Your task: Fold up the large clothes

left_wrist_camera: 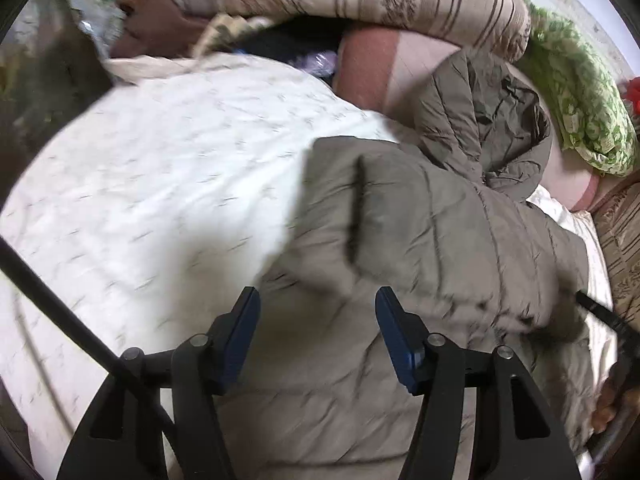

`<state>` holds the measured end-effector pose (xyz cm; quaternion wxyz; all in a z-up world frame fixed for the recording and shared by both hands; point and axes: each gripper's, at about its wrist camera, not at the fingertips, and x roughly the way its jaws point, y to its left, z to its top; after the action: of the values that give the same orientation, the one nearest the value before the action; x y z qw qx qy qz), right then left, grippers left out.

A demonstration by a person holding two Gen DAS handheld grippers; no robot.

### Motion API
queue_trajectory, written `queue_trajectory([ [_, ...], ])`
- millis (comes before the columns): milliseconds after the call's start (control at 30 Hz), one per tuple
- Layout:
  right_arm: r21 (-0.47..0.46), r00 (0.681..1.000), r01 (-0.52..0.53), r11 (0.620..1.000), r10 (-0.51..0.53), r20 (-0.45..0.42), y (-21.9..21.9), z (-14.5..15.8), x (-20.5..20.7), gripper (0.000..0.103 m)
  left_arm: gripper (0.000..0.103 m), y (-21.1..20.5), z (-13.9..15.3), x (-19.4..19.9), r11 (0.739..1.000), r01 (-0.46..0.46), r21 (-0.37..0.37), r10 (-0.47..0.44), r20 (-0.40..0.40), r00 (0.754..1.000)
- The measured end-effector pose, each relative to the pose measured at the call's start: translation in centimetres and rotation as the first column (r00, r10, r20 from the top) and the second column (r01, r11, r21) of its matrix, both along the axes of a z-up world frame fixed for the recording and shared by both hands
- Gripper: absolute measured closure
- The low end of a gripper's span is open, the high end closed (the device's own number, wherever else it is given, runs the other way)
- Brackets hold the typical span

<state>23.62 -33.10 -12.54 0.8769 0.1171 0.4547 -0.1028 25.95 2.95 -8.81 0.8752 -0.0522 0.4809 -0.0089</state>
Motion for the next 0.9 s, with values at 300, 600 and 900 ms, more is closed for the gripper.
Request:
queue_trajectory([
  [300,-0.047,0.993,-0.106,0.993,0.108,0.047,7.3,5.4,2.2,0.031,0.044,1.8,-2.5,-1.1,0.999,-0.020,0.030,0.019,0.022,1.000],
  [600,0.000,0.984,-0.074,0.997,0.073,0.162,12.4,10.1,17.0,0.030,0.044,4.0,-3.9,0.9,0.999,-0.044,-0.017,0.044,-0.004,0.999],
  [900,0.122,0.985,0.048,0.991,-0.067,0.156,12.5,8.8,29.5,0.026,0.044,4.9,-6.3,2.8,0.997,-0.049,-0.062,0.043,-0.085,0.995],
])
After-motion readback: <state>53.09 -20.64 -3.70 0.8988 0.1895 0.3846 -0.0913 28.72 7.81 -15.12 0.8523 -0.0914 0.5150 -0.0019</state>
